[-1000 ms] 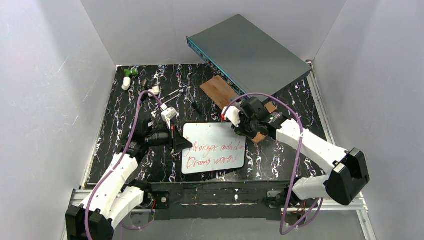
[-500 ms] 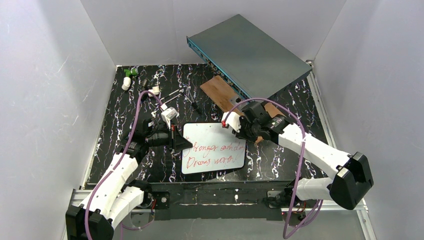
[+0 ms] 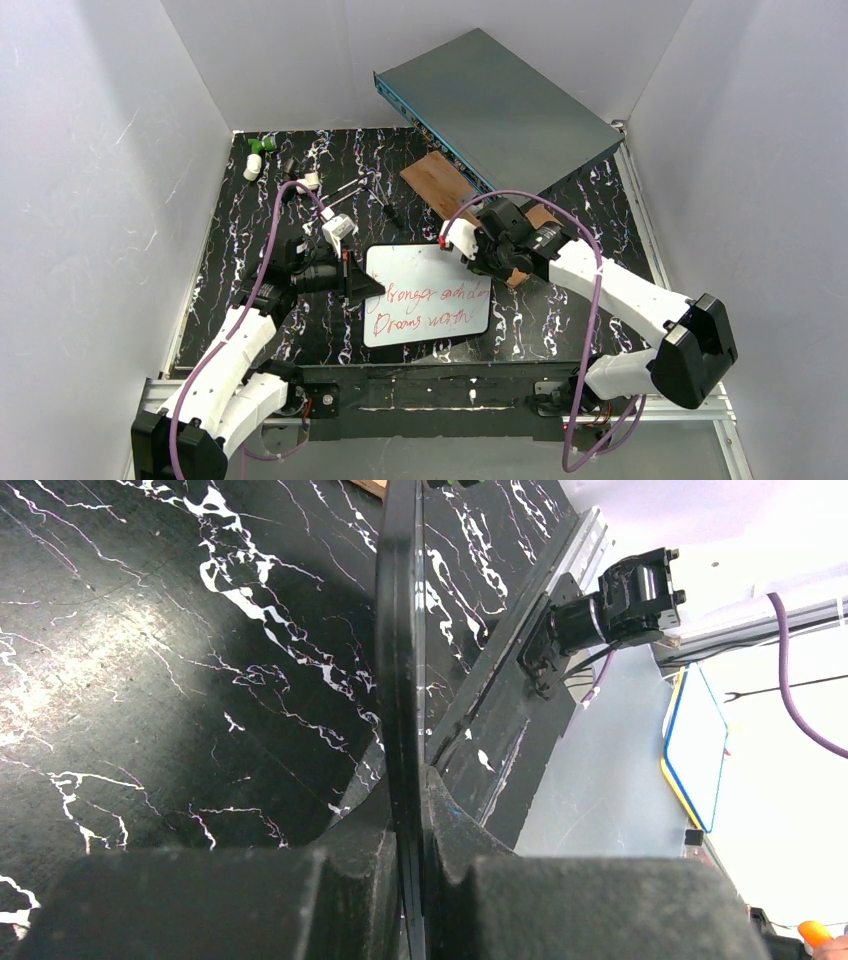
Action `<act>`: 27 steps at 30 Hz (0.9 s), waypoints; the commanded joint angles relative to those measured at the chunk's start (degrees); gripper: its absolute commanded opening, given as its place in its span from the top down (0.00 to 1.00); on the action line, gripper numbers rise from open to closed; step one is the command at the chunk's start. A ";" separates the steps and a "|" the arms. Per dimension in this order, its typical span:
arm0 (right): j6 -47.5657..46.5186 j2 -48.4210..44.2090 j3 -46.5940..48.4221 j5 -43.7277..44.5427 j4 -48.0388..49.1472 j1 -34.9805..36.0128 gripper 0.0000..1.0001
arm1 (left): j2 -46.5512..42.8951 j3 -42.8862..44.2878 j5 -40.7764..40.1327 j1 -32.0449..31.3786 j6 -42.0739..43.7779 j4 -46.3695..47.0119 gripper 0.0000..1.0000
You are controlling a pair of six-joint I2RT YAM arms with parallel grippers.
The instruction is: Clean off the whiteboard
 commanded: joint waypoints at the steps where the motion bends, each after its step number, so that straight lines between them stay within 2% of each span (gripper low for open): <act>1: -0.10 -1.98 -1.73 7.31 7.98 -3.00 0.99 | -0.59 0.93 0.45 -1.11 5.87 -2.90 1.00; 5: -2.02 -4.61 -6.03 2.52 7.62 -3.49 0.99 | -0.58 0.96 0.65 -1.17 5.91 -2.90 1.00; 10: -3.02 -5.25 -6.48 -8.80 3.71 -2.17 0.99 | 0.36 0.90 0.72 -1.36 5.91 -2.86 1.00; 14: -2.00 -4.21 -4.80 -11.16 2.80 0.90 0.99 | 1.20 0.92 0.72 -1.51 5.91 -2.82 1.00; 16: -0.04 -3.21 -2.97 -9.82 3.72 1.24 0.99 | 1.36 0.90 0.72 -1.54 5.86 -2.91 1.00; 21: 3.06 -1.94 0.54 -0.07 7.46 -0.51 0.99 | 1.22 0.81 0.48 -1.67 5.87 -2.83 1.00; 27: 1.49 -4.90 -4.33 6.80 11.08 -4.79 0.99 | 1.30 0.83 0.63 -1.79 5.91 -2.82 1.00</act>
